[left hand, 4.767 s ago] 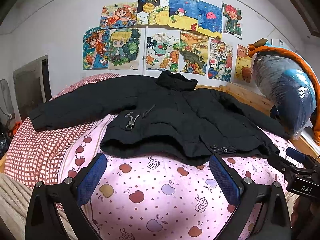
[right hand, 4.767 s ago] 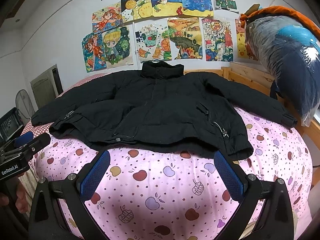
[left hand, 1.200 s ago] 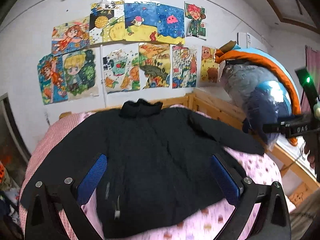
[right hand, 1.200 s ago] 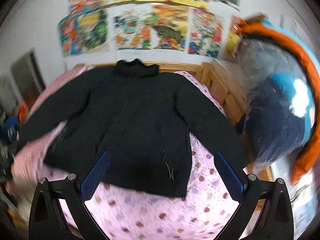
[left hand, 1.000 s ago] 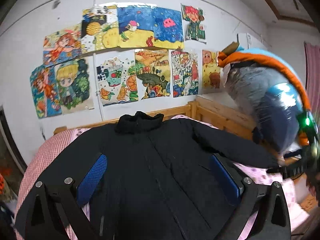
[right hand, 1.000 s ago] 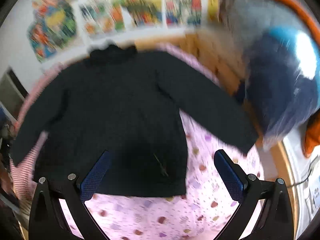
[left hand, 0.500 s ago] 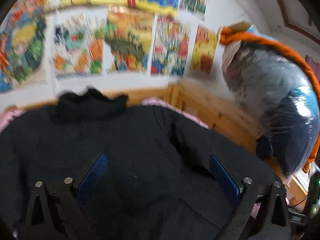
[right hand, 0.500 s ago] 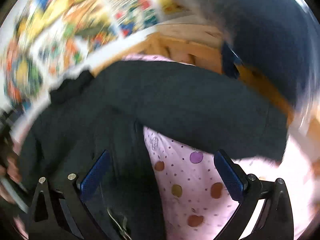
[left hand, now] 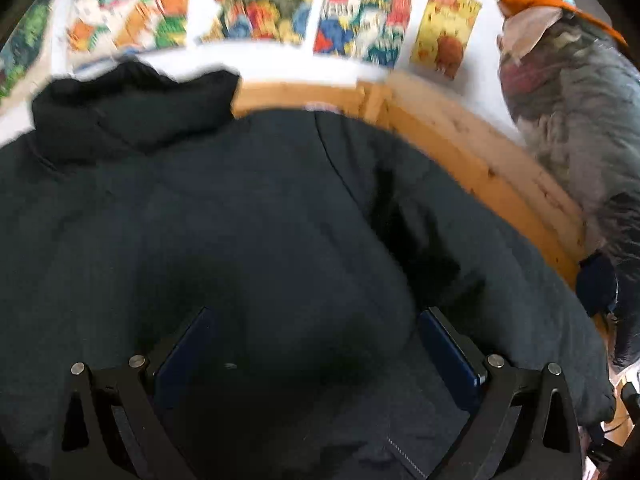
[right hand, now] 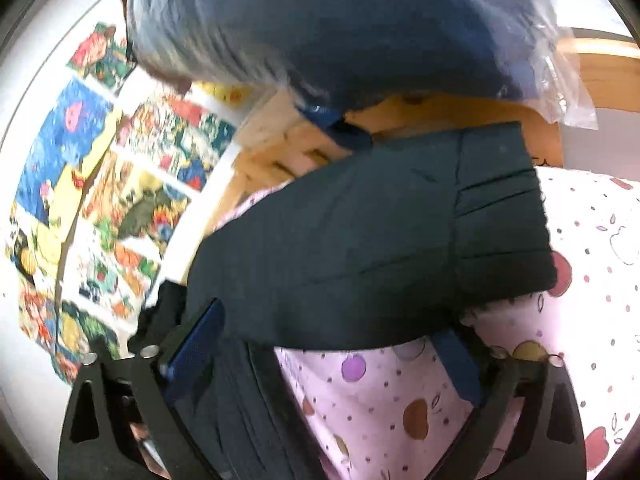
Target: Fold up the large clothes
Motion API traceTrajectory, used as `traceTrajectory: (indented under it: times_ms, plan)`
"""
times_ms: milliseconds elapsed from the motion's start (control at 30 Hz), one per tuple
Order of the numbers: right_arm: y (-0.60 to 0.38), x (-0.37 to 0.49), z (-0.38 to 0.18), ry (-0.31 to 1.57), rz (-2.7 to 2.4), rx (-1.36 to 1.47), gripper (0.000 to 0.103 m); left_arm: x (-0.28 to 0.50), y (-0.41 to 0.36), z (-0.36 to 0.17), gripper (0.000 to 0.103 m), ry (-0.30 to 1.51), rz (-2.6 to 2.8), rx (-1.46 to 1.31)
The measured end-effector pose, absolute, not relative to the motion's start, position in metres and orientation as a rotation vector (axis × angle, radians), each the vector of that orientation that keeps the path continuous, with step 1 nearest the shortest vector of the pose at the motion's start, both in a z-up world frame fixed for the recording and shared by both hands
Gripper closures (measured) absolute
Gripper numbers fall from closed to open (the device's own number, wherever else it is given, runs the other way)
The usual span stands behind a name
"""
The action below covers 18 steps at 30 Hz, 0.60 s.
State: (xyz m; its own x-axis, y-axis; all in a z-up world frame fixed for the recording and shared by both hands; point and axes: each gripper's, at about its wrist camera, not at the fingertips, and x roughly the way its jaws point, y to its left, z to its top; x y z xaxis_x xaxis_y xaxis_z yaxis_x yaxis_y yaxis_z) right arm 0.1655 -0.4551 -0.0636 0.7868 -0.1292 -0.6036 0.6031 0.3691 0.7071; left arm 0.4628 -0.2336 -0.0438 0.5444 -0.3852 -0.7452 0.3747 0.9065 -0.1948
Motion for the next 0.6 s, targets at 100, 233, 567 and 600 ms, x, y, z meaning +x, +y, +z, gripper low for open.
traceTrajectory:
  times_ms: [100,233,567,600]
  plan:
    - [-0.460,0.171,-0.059,0.499,-0.543,1.099,0.029,0.473,-0.244,-0.056,0.000,0.929,-0.455,0.011]
    - [-0.467,0.173,-0.054,0.503,-0.610,1.062,0.056,0.476,-0.262,-0.075,0.000,0.984,-0.442,0.114]
    - [-0.461,0.159,-0.008,0.370,-0.640,0.826,0.087,0.447,-0.216,-0.030,0.000,0.897,-0.507,0.027]
    - [-0.457,0.163,0.008,0.328,-0.626,0.762,0.087,0.438,-0.205,-0.021,0.000,0.874,-0.497,0.042]
